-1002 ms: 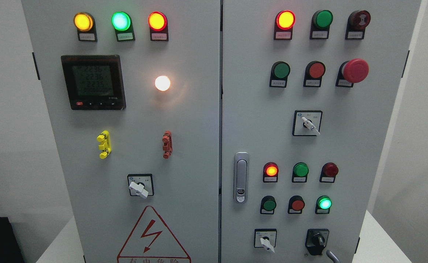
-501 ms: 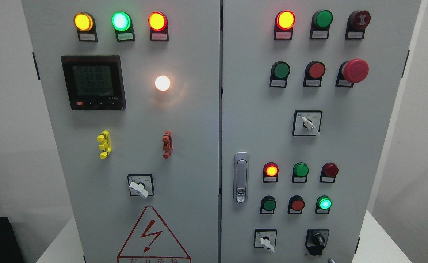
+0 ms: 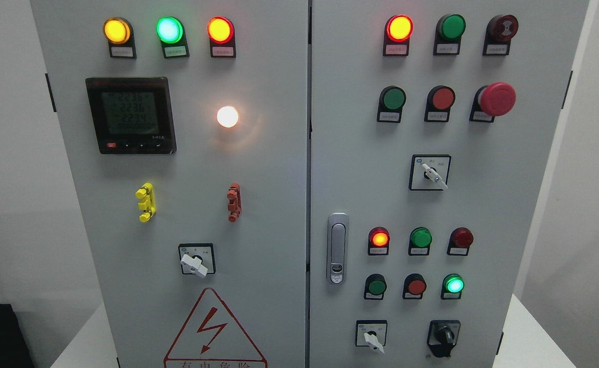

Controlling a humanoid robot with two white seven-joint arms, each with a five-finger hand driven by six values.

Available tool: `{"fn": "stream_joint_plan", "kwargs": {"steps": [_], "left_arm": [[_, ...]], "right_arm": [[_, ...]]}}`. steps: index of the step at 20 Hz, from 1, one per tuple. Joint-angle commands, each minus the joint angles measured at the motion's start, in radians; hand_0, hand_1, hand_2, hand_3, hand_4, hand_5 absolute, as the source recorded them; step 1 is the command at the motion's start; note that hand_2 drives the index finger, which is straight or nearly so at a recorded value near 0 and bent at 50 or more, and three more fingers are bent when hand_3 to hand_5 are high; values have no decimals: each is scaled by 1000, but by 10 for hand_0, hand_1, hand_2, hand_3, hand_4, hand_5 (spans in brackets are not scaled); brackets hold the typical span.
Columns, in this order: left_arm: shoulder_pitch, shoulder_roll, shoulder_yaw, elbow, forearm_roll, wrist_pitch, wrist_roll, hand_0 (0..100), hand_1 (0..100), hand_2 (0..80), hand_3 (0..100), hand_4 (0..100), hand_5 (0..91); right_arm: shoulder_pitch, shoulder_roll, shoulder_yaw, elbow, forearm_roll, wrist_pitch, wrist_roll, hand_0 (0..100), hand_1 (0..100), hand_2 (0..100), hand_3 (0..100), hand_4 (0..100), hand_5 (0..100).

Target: Trip black knob to open circuit

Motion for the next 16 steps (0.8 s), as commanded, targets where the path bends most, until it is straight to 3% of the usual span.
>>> {"fn": "stream_joint_plan", "kwargs": {"steps": [1,5,16], "left_arm": [[0,0,0,0,-23,-1,0,120,389,0,0,0,0],[0,0,0,0,-23,-1,0,120,389,0,0,0,0],[0,0,0,0,-23,1,0,120,389,0,0,0,0]], "right_arm": [[40,3,-18,-37,0,-18,5,0,0,0,147,1,60],[57,3,-17,-37,0,-33,5,0,0,0,46,0,0],[59,3,-12,-37,-1,-31,7,0,0,0,0,0,0]]}}
